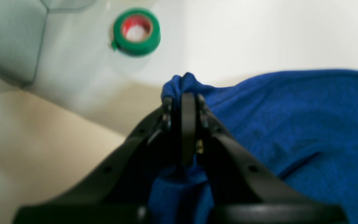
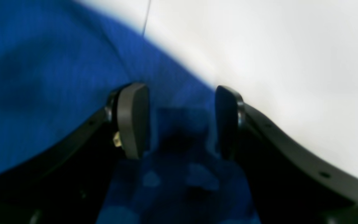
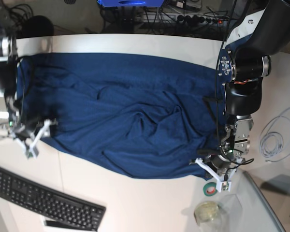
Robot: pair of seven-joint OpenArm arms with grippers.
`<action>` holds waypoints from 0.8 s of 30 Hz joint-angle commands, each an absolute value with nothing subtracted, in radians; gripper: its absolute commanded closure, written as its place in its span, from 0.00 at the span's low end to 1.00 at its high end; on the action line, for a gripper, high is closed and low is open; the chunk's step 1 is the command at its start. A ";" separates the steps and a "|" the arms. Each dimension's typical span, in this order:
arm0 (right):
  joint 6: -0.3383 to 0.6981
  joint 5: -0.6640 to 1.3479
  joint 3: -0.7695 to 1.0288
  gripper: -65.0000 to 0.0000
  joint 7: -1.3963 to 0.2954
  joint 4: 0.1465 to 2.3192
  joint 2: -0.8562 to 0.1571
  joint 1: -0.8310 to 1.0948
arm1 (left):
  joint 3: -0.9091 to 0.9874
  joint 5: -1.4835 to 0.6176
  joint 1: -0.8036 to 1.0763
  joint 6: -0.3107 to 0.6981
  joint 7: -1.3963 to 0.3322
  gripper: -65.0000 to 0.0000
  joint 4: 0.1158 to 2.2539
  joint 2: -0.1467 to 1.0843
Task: Layout the t-shirt on the table in an organized manner, then fold the t-shirt properly
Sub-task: 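Release the hem and move both grippers to the collar-side corners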
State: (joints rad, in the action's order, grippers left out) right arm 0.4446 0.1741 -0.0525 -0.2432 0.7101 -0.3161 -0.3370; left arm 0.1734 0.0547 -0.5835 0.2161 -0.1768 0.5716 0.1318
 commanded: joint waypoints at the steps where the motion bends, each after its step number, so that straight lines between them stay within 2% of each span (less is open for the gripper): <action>1: 0.470 0.191 -0.048 0.50 -0.248 0.855 -0.326 -0.300 | 0.173 0.051 -0.615 0.216 -0.156 1.00 0.585 0.136; 4: 0.510 0.188 -0.058 0.50 -0.348 1.222 -0.295 -0.127 | 0.173 0.053 -0.621 0.216 -0.156 1.00 0.585 0.136; 7: 0.553 0.188 -0.058 0.50 -0.478 1.414 -0.251 -0.033 | 0.174 0.051 -0.625 0.216 -0.156 1.00 0.587 0.136; 9: 0.576 0.188 -0.058 0.50 -0.533 1.446 -0.214 0.007 | 0.174 0.050 -0.634 0.216 -0.156 1.00 0.584 0.136; 13: 0.578 0.188 -0.058 0.50 -0.538 1.440 -0.176 0.076 | 0.174 0.054 -0.633 0.213 -0.111 1.00 0.576 0.134; 17: 0.579 0.188 -0.054 0.50 -0.536 1.442 -0.174 0.116 | 0.182 0.050 -0.657 0.127 -0.087 0.98 0.516 0.136; 20: 0.579 0.188 -0.051 0.50 -0.536 1.448 -0.177 0.137 | 0.182 0.050 -0.665 0.119 -0.031 0.71 0.487 0.136; 24: 0.579 0.188 -0.048 0.50 -0.536 1.449 -0.180 0.160 | 0.186 0.047 -0.667 0.119 -0.007 0.41 0.493 0.136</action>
